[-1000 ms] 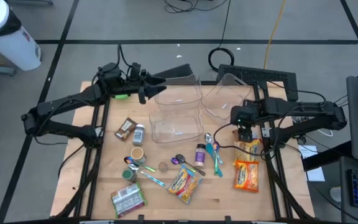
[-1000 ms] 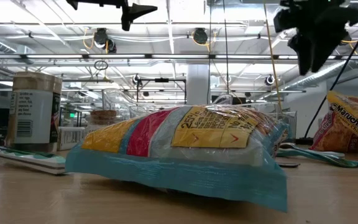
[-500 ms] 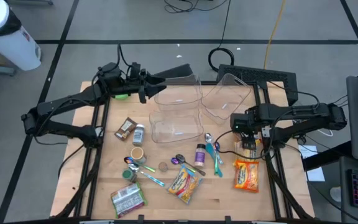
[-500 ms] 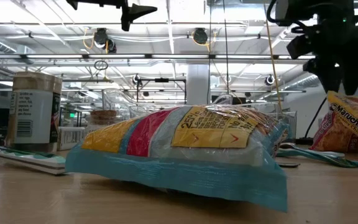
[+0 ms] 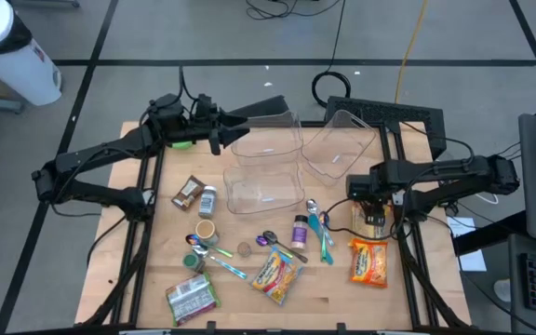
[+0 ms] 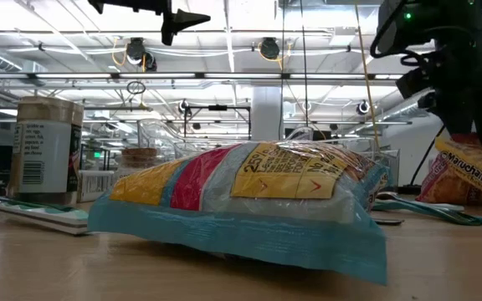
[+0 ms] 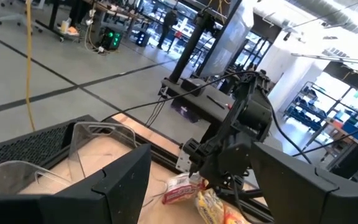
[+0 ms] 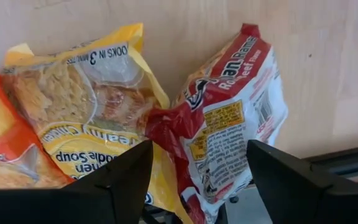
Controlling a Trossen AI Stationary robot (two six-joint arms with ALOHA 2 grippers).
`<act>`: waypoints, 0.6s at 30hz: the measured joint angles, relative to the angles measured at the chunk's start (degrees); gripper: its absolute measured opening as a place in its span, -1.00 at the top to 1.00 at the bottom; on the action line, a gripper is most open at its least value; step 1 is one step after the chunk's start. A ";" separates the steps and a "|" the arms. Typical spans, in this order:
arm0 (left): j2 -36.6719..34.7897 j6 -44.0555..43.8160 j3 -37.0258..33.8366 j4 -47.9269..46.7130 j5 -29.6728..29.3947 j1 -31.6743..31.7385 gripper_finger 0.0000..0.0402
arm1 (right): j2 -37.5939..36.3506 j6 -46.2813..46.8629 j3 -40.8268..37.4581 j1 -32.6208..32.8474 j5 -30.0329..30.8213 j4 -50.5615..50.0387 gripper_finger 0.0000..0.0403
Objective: Pick & Place Food Item
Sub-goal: Put the red noodle pack into the top left transparent bin
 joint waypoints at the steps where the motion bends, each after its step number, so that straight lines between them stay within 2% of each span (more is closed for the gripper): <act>1: 0.00 0.00 0.00 0.00 0.00 0.00 -0.42 | 0.00 0.44 -0.22 0.00 0.01 0.02 -0.24; 6: 0.00 -0.02 0.00 0.00 -0.02 0.00 -0.42 | 0.00 1.33 -0.55 0.00 0.02 0.50 -0.02; 18: 0.00 -0.07 0.00 0.00 -0.02 0.00 -0.42 | 0.00 1.81 -0.55 0.00 -1.63 1.43 0.92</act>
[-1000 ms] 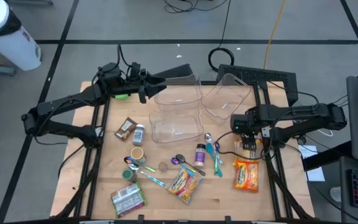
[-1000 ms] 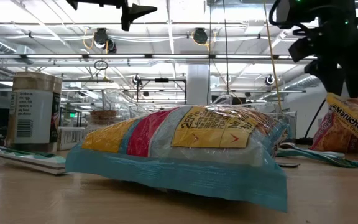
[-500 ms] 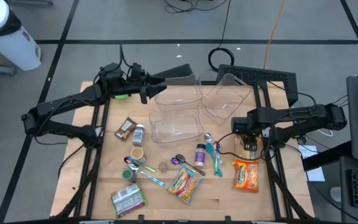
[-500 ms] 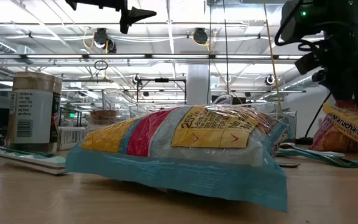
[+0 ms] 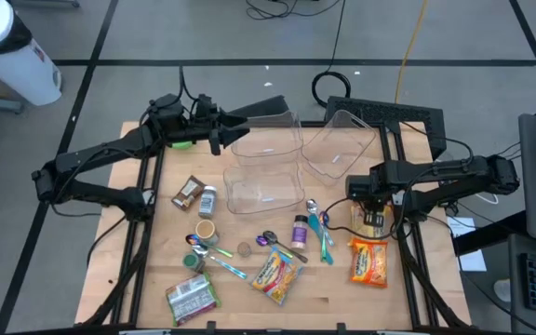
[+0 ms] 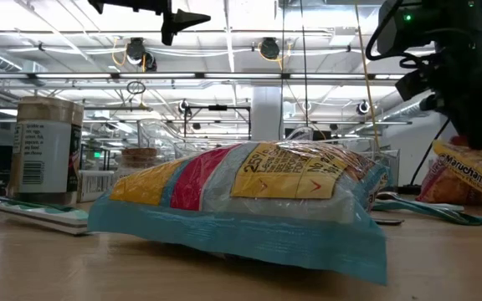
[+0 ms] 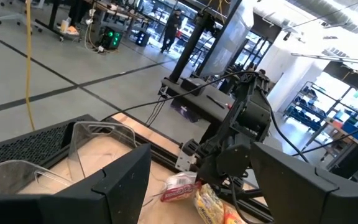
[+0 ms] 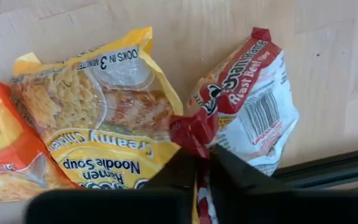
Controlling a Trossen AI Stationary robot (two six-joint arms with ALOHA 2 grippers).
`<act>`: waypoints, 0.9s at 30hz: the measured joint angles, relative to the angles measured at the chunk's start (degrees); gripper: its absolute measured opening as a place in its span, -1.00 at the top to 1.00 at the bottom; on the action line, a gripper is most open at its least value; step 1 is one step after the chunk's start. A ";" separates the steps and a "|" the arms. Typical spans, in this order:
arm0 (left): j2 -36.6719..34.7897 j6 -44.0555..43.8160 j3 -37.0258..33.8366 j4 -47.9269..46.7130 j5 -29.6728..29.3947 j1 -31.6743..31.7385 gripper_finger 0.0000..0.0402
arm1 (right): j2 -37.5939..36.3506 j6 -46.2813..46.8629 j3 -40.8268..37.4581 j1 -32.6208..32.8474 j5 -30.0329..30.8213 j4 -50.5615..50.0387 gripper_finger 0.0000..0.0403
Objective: Pick & Place Food Item
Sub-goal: Put the red noodle pack into the top left transparent bin
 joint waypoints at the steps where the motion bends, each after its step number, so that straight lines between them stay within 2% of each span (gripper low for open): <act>1: 0.00 0.00 0.00 -0.01 0.00 0.00 -0.42 | 0.00 0.00 0.05 0.00 -0.59 -0.09 0.96; 19: 0.00 0.04 0.00 -0.01 0.00 0.00 -0.42 | 0.02 -0.34 12.50 -0.04 1.22 -4.50 1.00; 27: 0.00 0.03 0.00 -0.02 0.00 0.00 -0.42 | 0.02 -1.73 13.40 -0.04 0.87 -4.60 1.00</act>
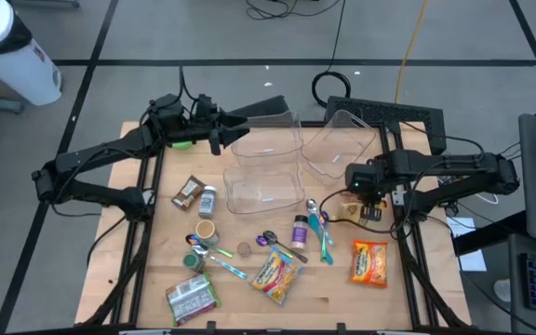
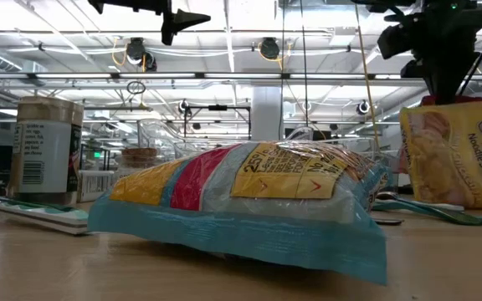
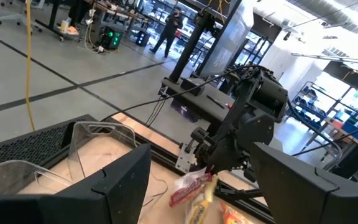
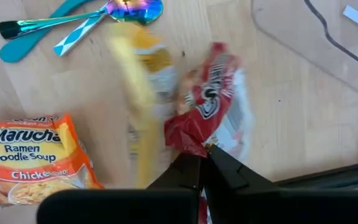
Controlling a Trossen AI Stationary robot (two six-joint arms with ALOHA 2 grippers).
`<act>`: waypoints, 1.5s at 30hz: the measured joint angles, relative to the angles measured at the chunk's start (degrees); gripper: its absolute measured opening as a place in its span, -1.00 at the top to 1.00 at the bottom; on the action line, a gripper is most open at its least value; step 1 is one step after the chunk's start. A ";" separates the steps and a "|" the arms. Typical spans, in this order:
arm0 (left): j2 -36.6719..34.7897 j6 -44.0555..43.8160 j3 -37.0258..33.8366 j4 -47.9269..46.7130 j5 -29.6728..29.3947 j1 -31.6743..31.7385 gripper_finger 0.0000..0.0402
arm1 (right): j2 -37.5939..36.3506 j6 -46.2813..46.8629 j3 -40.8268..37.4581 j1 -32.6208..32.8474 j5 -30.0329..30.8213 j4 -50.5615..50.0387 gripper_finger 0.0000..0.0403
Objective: Pick & Place Food Item
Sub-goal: Put the red noodle pack into the top left transparent bin
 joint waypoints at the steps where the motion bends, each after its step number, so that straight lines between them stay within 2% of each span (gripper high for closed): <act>1: 0.00 0.00 0.00 0.00 0.00 0.00 -0.42 | 0.00 -0.02 0.00 0.00 -0.04 0.01 1.00; 17: 0.00 1.08 0.00 0.01 0.23 -0.02 -0.42 | 0.00 0.42 2.14 -2.70 -7.58 1.36 1.00; 27: 4.39 1.69 0.02 -0.10 0.61 -3.90 -0.42 | 1.91 -0.85 14.51 -5.97 -7.58 -0.58 1.00; 35: 8.86 3.60 0.02 0.10 0.72 -8.40 -0.42 | 7.91 -3.61 25.57 -6.12 -7.74 -0.46 1.00; 39: 9.05 4.97 0.34 -0.30 0.55 -9.48 -0.42 | 11.84 -6.83 29.71 -6.14 -10.87 0.77 1.00; 41: 9.05 7.09 2.02 -2.74 -0.56 -10.19 -0.42 | 14.11 -8.51 31.63 -6.14 -12.35 2.22 1.00; 45: 9.05 15.00 8.71 -14.67 -5.24 -11.81 -0.42 | 17.82 -11.47 34.92 -6.27 -13.88 5.90 1.00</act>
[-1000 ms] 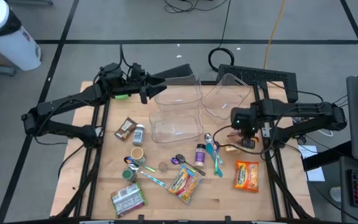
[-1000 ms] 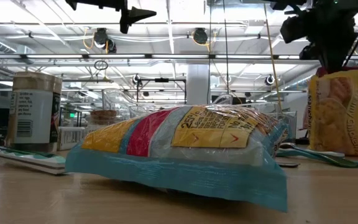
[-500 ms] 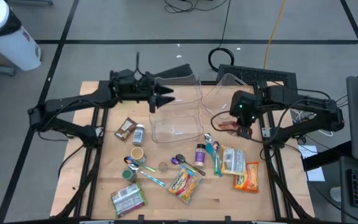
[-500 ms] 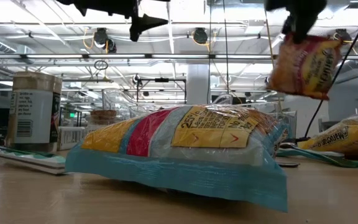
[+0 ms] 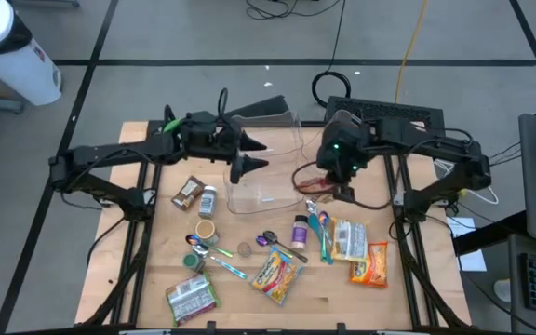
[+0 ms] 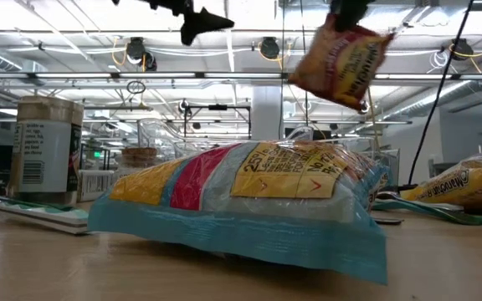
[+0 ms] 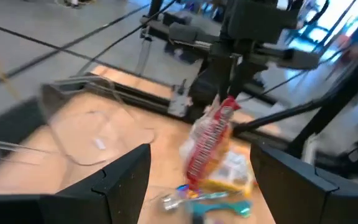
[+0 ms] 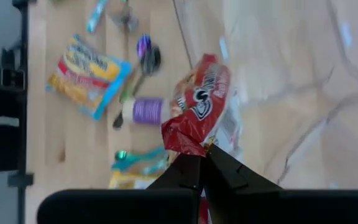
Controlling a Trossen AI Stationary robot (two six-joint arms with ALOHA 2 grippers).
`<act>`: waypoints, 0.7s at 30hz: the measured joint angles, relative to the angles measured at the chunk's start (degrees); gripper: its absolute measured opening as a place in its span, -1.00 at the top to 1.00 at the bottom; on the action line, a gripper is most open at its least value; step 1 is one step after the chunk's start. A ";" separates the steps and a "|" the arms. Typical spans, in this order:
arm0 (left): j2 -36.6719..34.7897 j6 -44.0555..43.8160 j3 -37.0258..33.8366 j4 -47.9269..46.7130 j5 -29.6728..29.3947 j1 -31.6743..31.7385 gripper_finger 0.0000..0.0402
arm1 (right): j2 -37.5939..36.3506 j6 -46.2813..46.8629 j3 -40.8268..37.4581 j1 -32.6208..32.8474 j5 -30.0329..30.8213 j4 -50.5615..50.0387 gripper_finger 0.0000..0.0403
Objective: Pick & Place Food Item
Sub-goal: Put the red noodle pack into the top left transparent bin
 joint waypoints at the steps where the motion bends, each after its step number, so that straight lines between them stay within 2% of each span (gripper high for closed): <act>1: 0.00 2.00 1.76 -3.08 -1.41 -0.35 -0.42 | 0.70 -0.67 0.78 -0.02 -0.03 1.01 1.00; 5: 0.79 5.85 7.47 -11.11 -3.67 -1.29 -0.42 | 2.64 -2.02 2.45 -0.35 -2.76 6.95 1.00; 11: 3.20 8.16 12.48 -14.70 -3.23 -2.11 -0.42 | 3.36 0.40 2.95 -0.49 -5.75 18.20 1.00; 15: 5.61 8.09 13.32 -15.39 -2.58 -2.91 -0.42 | 3.36 2.69 2.98 -0.48 -5.79 23.91 1.00; 21: 8.13 7.53 13.39 -15.26 -0.14 -4.52 -0.42 | 3.32 4.14 2.98 -0.48 -5.76 26.77 1.00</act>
